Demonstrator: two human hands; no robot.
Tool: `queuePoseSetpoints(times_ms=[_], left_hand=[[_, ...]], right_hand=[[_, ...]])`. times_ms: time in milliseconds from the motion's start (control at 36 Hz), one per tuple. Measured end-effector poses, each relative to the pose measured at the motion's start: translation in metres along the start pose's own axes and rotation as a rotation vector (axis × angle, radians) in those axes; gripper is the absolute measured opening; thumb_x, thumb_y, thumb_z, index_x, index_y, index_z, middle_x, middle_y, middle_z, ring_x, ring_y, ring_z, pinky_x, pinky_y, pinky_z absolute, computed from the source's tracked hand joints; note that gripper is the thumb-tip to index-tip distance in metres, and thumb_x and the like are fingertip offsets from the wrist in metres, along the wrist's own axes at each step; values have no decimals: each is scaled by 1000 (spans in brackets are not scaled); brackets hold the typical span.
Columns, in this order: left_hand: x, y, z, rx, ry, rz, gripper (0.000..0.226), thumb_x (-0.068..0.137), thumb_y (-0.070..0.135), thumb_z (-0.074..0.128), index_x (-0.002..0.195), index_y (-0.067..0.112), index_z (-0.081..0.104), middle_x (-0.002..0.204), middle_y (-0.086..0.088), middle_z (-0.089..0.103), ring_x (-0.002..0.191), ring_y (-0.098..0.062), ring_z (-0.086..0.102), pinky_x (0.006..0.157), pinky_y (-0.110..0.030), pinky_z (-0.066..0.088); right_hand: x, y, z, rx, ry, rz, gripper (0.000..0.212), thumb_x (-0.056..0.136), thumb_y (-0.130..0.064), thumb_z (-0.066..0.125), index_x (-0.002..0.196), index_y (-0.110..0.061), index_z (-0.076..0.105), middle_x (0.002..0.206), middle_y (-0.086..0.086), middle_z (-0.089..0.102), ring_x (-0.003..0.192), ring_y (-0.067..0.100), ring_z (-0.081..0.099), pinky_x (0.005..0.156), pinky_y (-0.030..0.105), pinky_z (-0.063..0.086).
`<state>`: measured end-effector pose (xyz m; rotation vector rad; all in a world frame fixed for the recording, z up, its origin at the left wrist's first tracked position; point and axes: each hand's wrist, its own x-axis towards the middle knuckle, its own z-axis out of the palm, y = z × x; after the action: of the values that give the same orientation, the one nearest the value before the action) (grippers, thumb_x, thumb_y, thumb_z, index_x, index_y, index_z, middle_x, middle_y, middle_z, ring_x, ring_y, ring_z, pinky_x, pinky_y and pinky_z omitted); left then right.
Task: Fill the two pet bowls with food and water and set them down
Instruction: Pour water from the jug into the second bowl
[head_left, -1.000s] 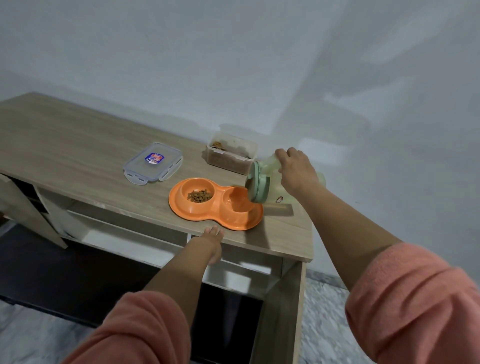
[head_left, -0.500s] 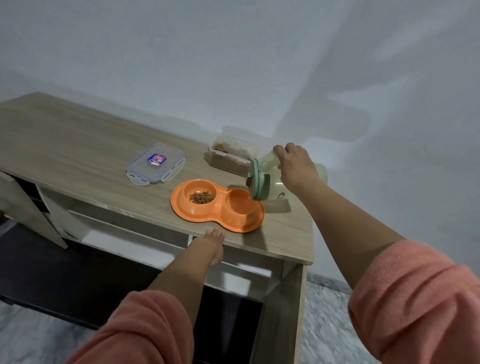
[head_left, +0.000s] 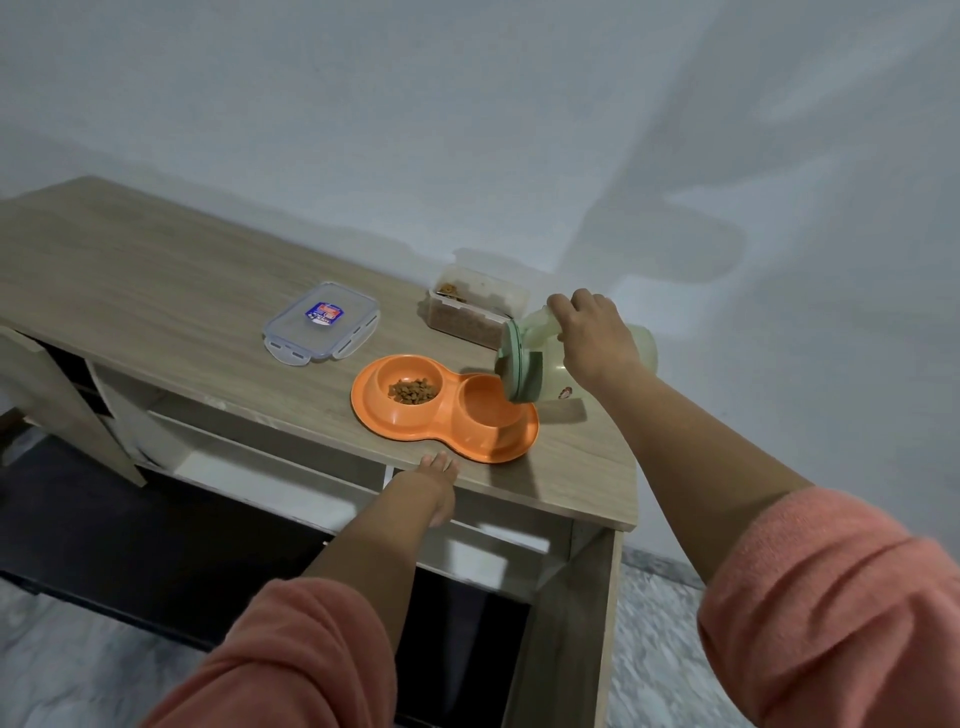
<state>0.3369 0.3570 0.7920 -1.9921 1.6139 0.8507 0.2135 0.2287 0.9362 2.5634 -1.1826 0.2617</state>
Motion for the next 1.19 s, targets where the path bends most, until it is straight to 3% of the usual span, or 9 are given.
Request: queuePoseSetpoints(times_ms=[167,333,417,472,556,694,917,1056,1194], left_hand=[[2,-1,1,-21,14,3,95,87,-14,46,151,13,-18,159,-5,-25,149,-25,-14,120,-45,14],[8,-3,8,-51,31,-8,82,97,-2,42,152,15,-17,159,-3,-24,149,-24,-15,121,-46,11],[9,-4,9,-85,48,-6,81,97,-2,42,152,15,-15,160,-4,-22,149,-24,-14,121,-46,10],[9,-5,10,-94,59,-3,79,98,0,41,153,15,-14,160,-4,-21,149,-24,-14,121,-46,9],[9,-5,10,-113,66,2,77,99,0,39,153,15,-13,160,-3,-21,149,-24,-14,121,-46,7],[9,-5,11,-129,73,14,74,101,7,38,153,14,-13,160,-3,-22,149,-24,-14,121,-46,3],[10,-8,22,-227,146,31,76,98,0,38,154,16,-12,159,-1,-23,148,-21,-17,121,-38,1],[7,-10,27,-290,183,62,72,100,4,37,154,16,-10,160,-2,-22,148,-21,-18,120,-33,0],[5,-19,39,-392,310,112,65,101,12,38,155,17,3,162,1,-9,150,-17,-6,121,-30,5]], right_hand=[[-12,5,7,115,-44,77,44,87,8,45,129,-4,44,115,18,49,104,34,46,82,32,32],[-39,20,22,354,-52,298,40,87,9,45,125,-4,45,112,18,48,103,36,48,82,42,46],[-56,27,30,474,-21,410,37,90,7,43,125,-4,44,117,18,46,102,33,49,73,32,38],[-67,32,34,540,-3,497,34,92,4,44,126,-4,43,121,17,46,102,32,50,74,29,35],[-80,37,39,652,52,626,34,92,2,43,124,-7,43,120,16,46,101,31,54,81,35,43],[-93,41,42,792,145,825,29,96,-7,46,124,-8,44,122,15,49,106,30,50,83,30,37],[-123,34,57,1065,220,1159,25,97,-16,48,120,-14,40,121,14,55,103,31,56,95,45,49],[-136,29,60,1127,208,1211,27,98,-20,48,123,-16,40,114,9,54,103,29,54,93,40,47],[-137,24,63,1125,144,1274,43,96,-23,52,134,-11,38,128,14,56,116,34,54,95,37,44]])
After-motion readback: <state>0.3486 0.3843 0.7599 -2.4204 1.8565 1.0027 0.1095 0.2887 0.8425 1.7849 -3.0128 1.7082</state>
